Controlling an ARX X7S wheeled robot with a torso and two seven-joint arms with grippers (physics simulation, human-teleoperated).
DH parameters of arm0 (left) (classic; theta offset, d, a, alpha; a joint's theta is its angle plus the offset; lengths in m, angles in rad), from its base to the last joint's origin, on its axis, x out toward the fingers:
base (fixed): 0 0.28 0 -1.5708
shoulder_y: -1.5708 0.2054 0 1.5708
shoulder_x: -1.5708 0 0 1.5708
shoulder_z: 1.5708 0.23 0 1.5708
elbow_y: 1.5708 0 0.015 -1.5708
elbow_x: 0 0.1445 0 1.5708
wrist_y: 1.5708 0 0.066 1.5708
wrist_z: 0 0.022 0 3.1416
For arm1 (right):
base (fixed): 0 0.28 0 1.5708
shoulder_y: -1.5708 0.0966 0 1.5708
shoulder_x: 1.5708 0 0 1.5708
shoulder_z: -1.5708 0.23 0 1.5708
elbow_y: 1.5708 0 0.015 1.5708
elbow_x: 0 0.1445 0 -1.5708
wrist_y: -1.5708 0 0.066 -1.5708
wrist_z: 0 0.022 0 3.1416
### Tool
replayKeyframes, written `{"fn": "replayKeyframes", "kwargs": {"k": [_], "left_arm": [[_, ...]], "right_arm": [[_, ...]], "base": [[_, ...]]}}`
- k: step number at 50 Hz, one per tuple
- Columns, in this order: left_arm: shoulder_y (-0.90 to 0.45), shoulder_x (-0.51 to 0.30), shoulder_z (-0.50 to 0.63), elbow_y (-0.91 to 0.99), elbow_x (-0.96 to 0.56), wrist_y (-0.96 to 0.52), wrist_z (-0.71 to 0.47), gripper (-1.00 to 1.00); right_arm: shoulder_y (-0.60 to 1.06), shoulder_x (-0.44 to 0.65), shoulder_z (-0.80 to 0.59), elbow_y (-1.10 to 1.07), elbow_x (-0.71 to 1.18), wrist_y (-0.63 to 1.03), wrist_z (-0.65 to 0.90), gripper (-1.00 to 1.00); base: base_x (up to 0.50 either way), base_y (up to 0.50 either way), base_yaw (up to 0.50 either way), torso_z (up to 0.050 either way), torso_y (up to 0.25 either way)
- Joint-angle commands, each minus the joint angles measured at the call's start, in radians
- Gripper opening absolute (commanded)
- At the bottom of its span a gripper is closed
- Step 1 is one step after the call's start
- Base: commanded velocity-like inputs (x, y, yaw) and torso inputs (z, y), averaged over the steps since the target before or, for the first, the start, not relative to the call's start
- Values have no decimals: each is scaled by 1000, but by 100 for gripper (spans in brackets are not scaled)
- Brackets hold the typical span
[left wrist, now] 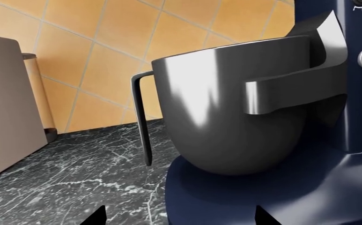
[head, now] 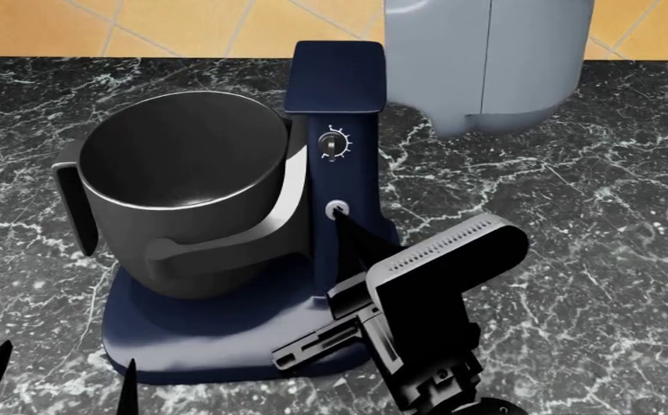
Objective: Open the stand mixer head.
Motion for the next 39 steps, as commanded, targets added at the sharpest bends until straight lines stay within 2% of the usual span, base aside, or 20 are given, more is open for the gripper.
{"fn": "replayKeyframes", "kwargs": {"k": [1, 7, 39], "left_arm": [[-4, 15, -17, -28, 12, 60, 30, 100], [-3, 14, -17, -28, 8, 61, 27, 100], [5, -2, -25, -19, -16, 76, 15, 100]], "right_arm": [[37, -22, 44, -30, -13, -48, -21, -100], [34, -31, 59, -38, -31, -64, 24, -100], [45, -16, 40, -23, -27, -78, 24, -100]], "base": [[0, 0, 0, 0, 0], [0, 0, 0, 0, 0], [0, 0, 0, 0, 0]]}}
